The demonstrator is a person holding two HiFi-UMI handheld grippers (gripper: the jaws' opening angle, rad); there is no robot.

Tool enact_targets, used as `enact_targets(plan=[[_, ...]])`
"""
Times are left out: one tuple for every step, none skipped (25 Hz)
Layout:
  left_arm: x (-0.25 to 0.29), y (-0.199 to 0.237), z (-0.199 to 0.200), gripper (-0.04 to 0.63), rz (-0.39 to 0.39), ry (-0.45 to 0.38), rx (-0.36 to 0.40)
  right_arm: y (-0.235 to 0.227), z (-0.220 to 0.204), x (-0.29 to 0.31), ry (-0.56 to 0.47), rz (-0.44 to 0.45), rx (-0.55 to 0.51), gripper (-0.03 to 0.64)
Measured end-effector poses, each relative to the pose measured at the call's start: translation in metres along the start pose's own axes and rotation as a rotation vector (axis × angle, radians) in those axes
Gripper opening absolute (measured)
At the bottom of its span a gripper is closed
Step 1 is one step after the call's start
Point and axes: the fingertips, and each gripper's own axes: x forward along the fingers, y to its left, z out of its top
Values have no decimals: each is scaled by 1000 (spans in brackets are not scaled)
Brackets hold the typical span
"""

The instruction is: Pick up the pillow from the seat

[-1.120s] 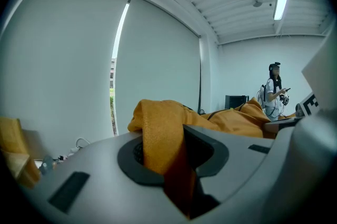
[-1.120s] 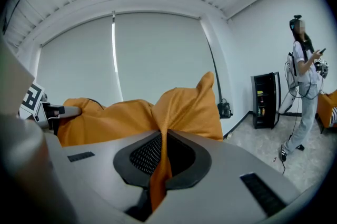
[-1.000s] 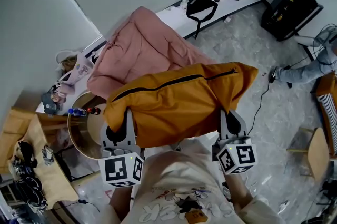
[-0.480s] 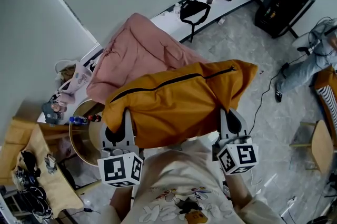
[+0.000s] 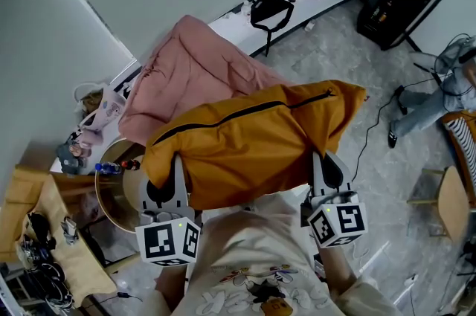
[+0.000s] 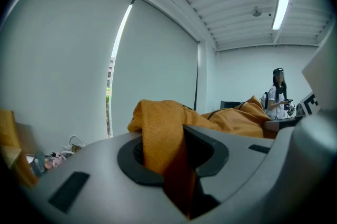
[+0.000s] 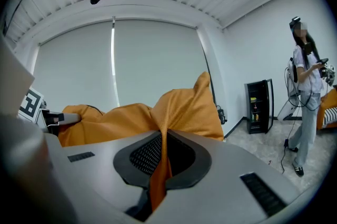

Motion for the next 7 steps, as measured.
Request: enact_targets(plan=[[0, -1, 0, 100, -2, 1, 0, -1, 0, -1, 1, -2, 4, 23], [0, -2, -1, 100, -7, 3, 0, -2, -1, -1, 4, -5, 7, 23], [1, -3, -3, 100, -12, 5, 0, -2, -2, -2, 8, -8, 9, 23], [1, -2, -4, 100, -14, 7, 1, -2, -3, -1, 12, -10, 9, 23], [2, 0, -4, 100, -14, 9, 3, 0, -4, 0, 15, -8, 9, 23], [2, 3, -4, 100, -11, 11, 4, 3, -4, 2, 17, -6, 8, 23], [3, 5, -4, 100, -8, 12, 5, 5, -5, 5, 19, -2, 7, 23]])
